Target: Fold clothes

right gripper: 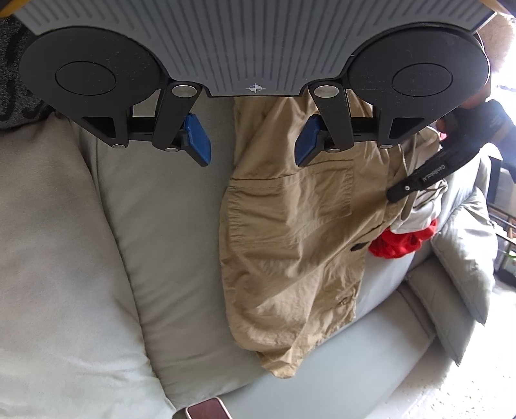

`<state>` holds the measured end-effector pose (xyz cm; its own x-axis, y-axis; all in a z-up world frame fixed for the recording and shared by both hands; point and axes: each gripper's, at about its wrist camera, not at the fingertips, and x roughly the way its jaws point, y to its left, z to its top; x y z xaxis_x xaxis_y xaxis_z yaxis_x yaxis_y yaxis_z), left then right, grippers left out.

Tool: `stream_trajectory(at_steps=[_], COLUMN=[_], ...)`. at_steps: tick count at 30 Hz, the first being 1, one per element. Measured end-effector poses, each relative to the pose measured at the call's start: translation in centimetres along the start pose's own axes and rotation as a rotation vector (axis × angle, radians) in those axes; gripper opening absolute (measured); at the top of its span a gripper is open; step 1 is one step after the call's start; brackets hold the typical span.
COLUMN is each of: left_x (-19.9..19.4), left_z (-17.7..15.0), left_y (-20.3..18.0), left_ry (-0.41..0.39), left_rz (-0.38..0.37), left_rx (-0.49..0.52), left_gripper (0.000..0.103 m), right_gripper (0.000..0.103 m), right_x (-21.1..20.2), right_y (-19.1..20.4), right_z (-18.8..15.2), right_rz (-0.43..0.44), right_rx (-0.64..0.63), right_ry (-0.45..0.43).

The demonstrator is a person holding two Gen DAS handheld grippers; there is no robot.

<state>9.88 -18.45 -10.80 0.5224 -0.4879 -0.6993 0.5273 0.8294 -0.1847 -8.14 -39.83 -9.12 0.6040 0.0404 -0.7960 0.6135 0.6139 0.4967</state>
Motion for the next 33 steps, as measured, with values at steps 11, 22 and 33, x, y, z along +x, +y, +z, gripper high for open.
stream_trajectory(at_steps=[11,22,33], left_x=[2.3,-0.6,-2.8], left_z=[-1.1,-2.6,-6.5], left_y=[0.6,1.3,1.1], left_ry=[0.076,0.163,0.257], left_rz=[0.071,0.085,-0.057], left_rx=[-0.016,-0.114,-0.274], left_gripper=[0.004,0.049,0.063], right_gripper=[0.063,0.069,0.068], right_x=[0.1,0.3,1.8], right_y=[-0.3,-1.3,-3.7], right_z=[0.2,0.2,-1.3], right_rz=[-0.008,0.005,0.131], right_rx=[-0.013,0.018,0.155], right_ry=[-0.003,-0.011,0.036])
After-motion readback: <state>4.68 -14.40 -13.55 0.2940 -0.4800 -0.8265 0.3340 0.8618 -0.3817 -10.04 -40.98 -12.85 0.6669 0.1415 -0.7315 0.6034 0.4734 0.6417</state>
